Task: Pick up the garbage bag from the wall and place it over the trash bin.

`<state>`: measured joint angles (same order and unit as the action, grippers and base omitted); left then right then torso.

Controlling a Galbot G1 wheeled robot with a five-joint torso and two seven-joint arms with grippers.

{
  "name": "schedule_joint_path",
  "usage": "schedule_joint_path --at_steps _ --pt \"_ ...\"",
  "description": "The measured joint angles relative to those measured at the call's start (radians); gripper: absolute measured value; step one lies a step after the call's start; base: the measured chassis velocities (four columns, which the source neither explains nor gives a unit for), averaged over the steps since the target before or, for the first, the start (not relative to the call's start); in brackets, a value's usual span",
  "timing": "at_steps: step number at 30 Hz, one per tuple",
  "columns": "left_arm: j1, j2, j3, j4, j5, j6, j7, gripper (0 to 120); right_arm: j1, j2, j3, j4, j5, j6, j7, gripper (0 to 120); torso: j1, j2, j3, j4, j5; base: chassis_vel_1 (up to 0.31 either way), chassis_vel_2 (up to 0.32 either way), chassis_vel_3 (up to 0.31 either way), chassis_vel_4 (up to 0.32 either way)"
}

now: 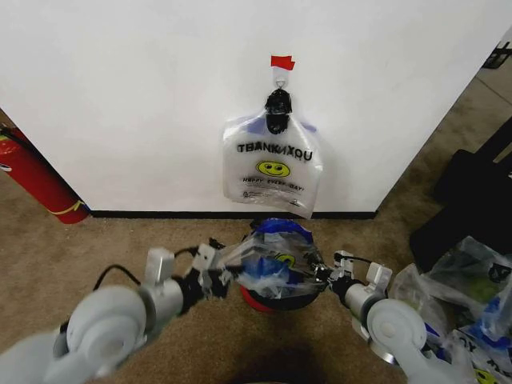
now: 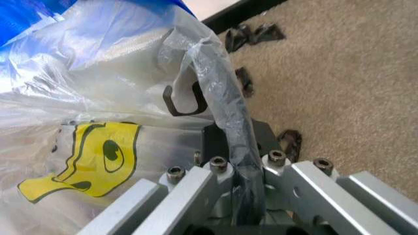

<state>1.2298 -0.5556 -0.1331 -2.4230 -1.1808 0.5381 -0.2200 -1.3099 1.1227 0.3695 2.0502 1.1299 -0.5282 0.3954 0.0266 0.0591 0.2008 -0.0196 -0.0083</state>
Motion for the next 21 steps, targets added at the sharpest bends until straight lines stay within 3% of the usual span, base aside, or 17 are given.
schedule_joint_path --at_steps 3,10,12,13,14,19,21 --pt "0.084 -0.002 0.016 0.009 0.159 -0.047 0.077 0 0.006 -0.001 0.011 -0.001 0.026 -0.002 0.013 0 0.000 0.000 0.000 0.0005 0.0005 0.000 0.000 0.000 0.000" --pt "0.120 -0.016 0.084 0.104 0.467 -0.163 0.161 0 0.007 -0.010 0.025 0.003 0.057 -0.010 0.024 0 0.000 0.000 0.000 0.0002 0.0006 0.000 0.000 0.000 0.000" --pt "0.105 -0.026 0.122 0.162 0.611 -0.214 0.183 0 0.007 -0.012 0.026 0.010 0.069 -0.017 0.024 0 0.000 0.000 0.000 0.0002 0.0003 0.000 0.000 0.000 0.000" --pt "0.092 -0.042 0.155 0.220 0.736 -0.255 0.201 0 0.007 -0.012 0.025 0.014 0.074 -0.021 0.024 0 0.000 0.000 0.000 0.0002 0.0001 0.000 0.000 0.000 0.000" --pt "0.092 -0.042 0.155 0.220 0.736 -0.255 0.201 0 0.007 -0.012 0.025 0.014 0.074 -0.021 0.024 0 0.000 0.000 0.000 0.0002 0.0001 0.000 0.000 0.000 0.000" --pt "0.076 -0.087 0.208 0.337 0.944 -0.315 0.216 0 0.009 -0.009 0.021 0.020 0.082 -0.027 0.024 0 0.000 0.000 0.000 0.0004 0.0005 0.000 0.000 0.000 0.000" --pt "0.068 -0.113 0.212 0.364 0.966 -0.318 0.204 0 0.004 -0.011 0.015 0.030 0.087 -0.033 0.021 0 0.000 0.000 0.000 0.0003 0.0003 0.000 0.000 0.000 0.000"
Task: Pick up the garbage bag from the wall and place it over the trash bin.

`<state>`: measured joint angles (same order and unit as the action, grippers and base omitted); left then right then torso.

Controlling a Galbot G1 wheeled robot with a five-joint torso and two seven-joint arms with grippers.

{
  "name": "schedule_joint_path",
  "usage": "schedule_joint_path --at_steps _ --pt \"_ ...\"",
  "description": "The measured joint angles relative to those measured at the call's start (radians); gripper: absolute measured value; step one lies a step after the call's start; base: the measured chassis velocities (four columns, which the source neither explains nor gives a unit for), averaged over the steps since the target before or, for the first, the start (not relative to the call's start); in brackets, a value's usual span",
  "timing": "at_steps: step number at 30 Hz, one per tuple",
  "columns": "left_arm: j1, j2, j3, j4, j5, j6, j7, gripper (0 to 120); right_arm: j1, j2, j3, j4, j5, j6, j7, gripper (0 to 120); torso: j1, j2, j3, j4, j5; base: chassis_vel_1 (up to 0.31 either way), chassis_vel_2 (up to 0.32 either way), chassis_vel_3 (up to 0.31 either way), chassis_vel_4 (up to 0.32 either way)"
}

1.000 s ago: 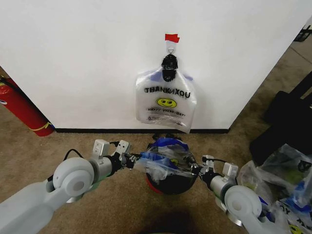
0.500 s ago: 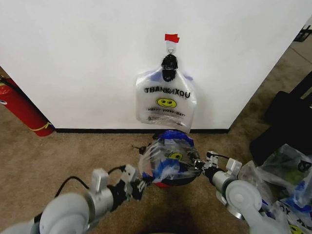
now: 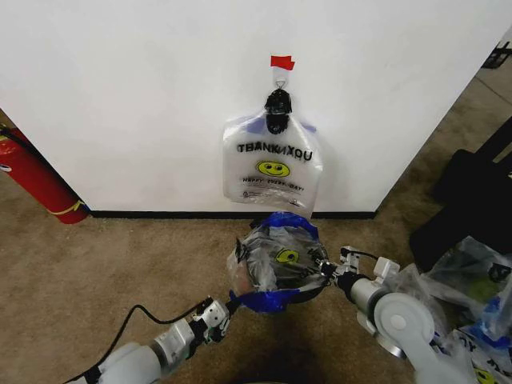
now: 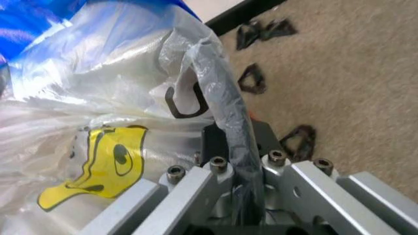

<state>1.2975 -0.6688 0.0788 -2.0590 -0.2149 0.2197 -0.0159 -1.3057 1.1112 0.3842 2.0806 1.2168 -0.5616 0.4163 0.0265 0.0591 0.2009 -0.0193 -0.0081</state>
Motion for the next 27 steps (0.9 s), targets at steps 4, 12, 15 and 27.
schedule_joint_path --at_steps 4,12,15,27 --pt "-0.010 -0.037 0.001 0.038 0.003 0.007 -0.018 0 -0.002 -0.003 -0.013 0.012 0.003 -0.006 -0.003 0 0.000 0.000 0.000 0.0001 0.0001 0.000 0.000 0.000 0.000" --pt "0.013 -0.049 0.001 0.027 0.000 0.003 -0.035 0 -0.009 -0.003 -0.009 0.014 -0.012 -0.002 -0.009 0 0.000 0.000 0.000 0.0000 -0.0001 0.000 0.000 0.000 0.000" --pt "0.041 -0.029 -0.047 -0.054 -0.086 0.019 -0.060 13 -0.012 0.001 -0.012 0.004 -0.037 0.005 -0.021 0 0.000 0.000 0.000 0.0000 0.0003 0.000 0.000 0.000 0.000" --pt "0.098 0.108 -0.153 -0.294 -0.178 0.100 -0.072 54 -0.029 0.011 0.044 -0.041 -0.088 0.030 -0.041 0 0.000 0.000 0.000 -0.0003 0.0002 0.000 0.000 0.000 0.000"
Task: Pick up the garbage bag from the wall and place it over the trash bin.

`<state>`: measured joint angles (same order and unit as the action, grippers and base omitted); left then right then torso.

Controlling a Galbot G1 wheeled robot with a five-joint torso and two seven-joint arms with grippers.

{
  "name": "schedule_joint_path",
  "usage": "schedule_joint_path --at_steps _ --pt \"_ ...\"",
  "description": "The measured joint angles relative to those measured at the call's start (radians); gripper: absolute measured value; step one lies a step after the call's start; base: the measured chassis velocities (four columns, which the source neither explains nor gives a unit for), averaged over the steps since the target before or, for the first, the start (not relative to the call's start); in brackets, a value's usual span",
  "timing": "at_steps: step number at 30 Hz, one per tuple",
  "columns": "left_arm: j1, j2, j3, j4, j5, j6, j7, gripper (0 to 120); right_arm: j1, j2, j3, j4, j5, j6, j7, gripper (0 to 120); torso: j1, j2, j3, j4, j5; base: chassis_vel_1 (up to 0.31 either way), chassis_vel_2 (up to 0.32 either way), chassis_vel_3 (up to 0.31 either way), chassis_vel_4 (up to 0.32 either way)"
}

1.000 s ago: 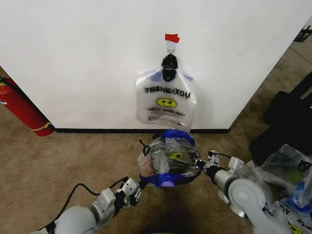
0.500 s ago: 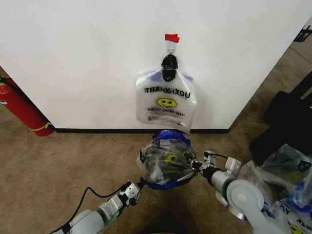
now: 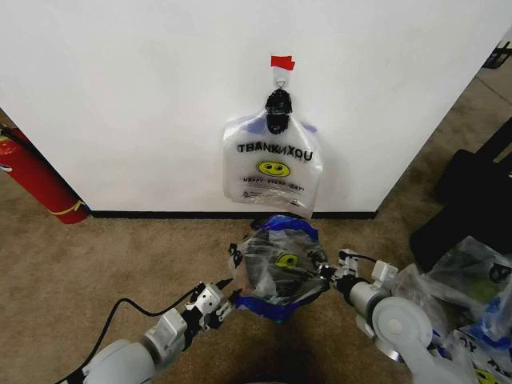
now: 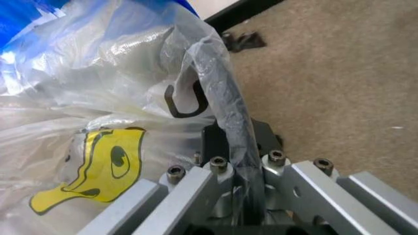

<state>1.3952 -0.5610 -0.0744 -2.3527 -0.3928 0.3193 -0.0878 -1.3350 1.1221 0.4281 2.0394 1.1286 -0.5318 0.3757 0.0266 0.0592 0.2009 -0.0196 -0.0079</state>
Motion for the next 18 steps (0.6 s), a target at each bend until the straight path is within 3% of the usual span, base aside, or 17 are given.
schedule_joint_path --at_steps 6,8,13,15,16,18 --pt "-0.049 0.002 -0.022 -0.016 -0.089 -0.044 -0.040 73 -0.013 -0.005 0.002 0.000 -0.025 0.003 -0.021 0 0.000 0.000 0.000 0.0004 0.0000 0.000 0.000 0.000 0.000" --pt "-0.109 -0.008 -0.017 -0.009 -0.155 -0.075 -0.042 85 -0.028 -0.016 -0.006 0.014 -0.061 0.006 -0.046 0 0.000 0.000 0.000 0.0003 -0.0002 0.000 0.000 0.000 0.000" --pt "-0.191 -0.013 0.015 -0.006 -0.224 -0.079 -0.016 96 -0.042 -0.031 -0.032 0.037 -0.116 0.016 -0.088 0 0.000 0.000 0.000 -0.0001 -0.0004 0.000 0.000 0.000 0.000" --pt "-0.288 -0.018 0.062 0.003 -0.271 -0.063 0.005 100 -0.042 -0.042 -0.055 0.055 -0.150 0.021 -0.114 0 0.000 0.000 0.000 0.0011 0.0006 0.000 0.000 0.000 0.000" --pt "-0.288 -0.018 0.062 0.003 -0.271 -0.063 0.005 100 -0.042 -0.042 -0.055 0.055 -0.150 0.021 -0.114 0 0.000 0.000 0.000 0.0011 0.0006 0.000 0.000 0.000 0.000" --pt "-0.418 -0.029 0.128 0.033 -0.329 -0.039 0.012 100 -0.049 -0.049 -0.060 0.066 -0.176 0.031 -0.133 0 0.000 0.000 0.000 0.0002 -0.0007 0.000 0.000 0.000 0.000"
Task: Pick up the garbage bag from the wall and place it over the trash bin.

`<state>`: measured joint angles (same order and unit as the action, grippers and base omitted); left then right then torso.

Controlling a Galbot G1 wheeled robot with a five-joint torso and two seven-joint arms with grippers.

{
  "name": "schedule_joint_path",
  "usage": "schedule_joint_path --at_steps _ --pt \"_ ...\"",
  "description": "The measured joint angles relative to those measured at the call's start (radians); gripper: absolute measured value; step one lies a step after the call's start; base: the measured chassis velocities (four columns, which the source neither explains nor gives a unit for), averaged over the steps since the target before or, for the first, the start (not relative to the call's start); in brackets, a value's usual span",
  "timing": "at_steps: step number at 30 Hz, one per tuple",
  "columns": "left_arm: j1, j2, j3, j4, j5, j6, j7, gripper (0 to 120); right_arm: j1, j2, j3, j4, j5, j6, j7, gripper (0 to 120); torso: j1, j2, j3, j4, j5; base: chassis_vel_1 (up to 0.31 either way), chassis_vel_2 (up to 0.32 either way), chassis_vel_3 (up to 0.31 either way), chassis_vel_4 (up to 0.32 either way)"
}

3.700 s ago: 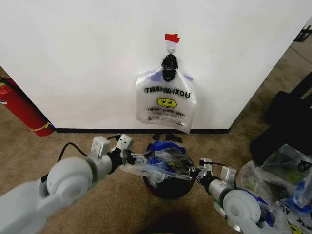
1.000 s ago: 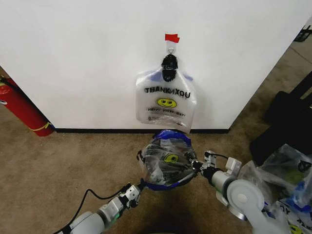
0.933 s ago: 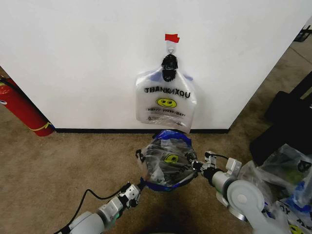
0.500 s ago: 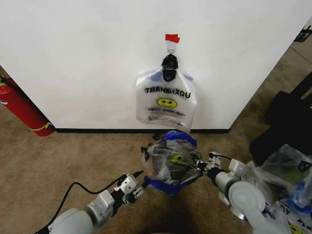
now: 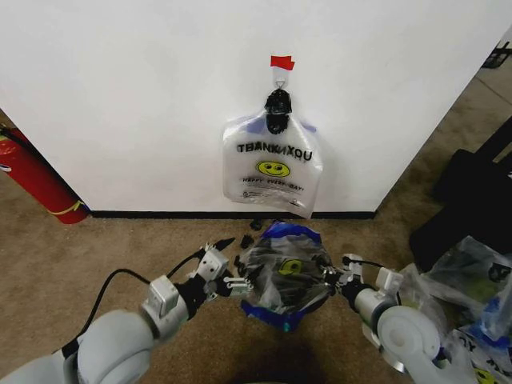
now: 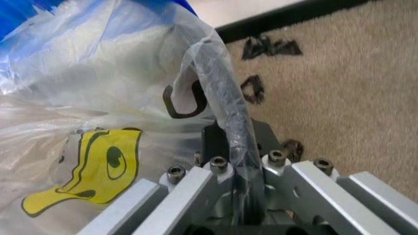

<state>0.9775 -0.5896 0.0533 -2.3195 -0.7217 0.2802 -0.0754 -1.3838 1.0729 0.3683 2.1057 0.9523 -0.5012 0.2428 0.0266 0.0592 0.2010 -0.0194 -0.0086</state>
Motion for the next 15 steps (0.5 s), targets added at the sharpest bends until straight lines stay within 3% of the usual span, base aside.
schedule_joint_path --at_steps 3,6,9,15 --pt "-0.182 -0.024 0.119 0.065 -0.077 0.027 0.002 100 -0.017 -0.007 0.001 0.011 -0.051 0.017 -0.022 0 0.000 0.000 0.000 -0.0003 0.0005 0.000 0.000 0.000 0.000" --pt "-0.240 -0.037 0.171 0.092 -0.102 0.036 0.001 99 -0.029 -0.008 0.003 0.017 -0.080 0.024 -0.032 0 0.000 0.000 0.000 0.0000 0.0009 0.000 0.000 0.000 0.000" --pt "-0.323 -0.053 0.259 0.134 -0.126 0.051 0.003 86 -0.045 -0.007 0.005 0.030 -0.100 0.028 -0.039 0 0.000 0.000 0.000 -0.0001 0.0007 0.000 0.000 0.000 0.000" --pt "-0.367 -0.069 0.327 0.183 -0.107 0.053 0.017 66 -0.045 -0.008 0.004 0.044 -0.097 0.027 -0.039 0 0.000 0.000 0.000 0.0005 0.0006 0.000 0.000 0.000 0.000"
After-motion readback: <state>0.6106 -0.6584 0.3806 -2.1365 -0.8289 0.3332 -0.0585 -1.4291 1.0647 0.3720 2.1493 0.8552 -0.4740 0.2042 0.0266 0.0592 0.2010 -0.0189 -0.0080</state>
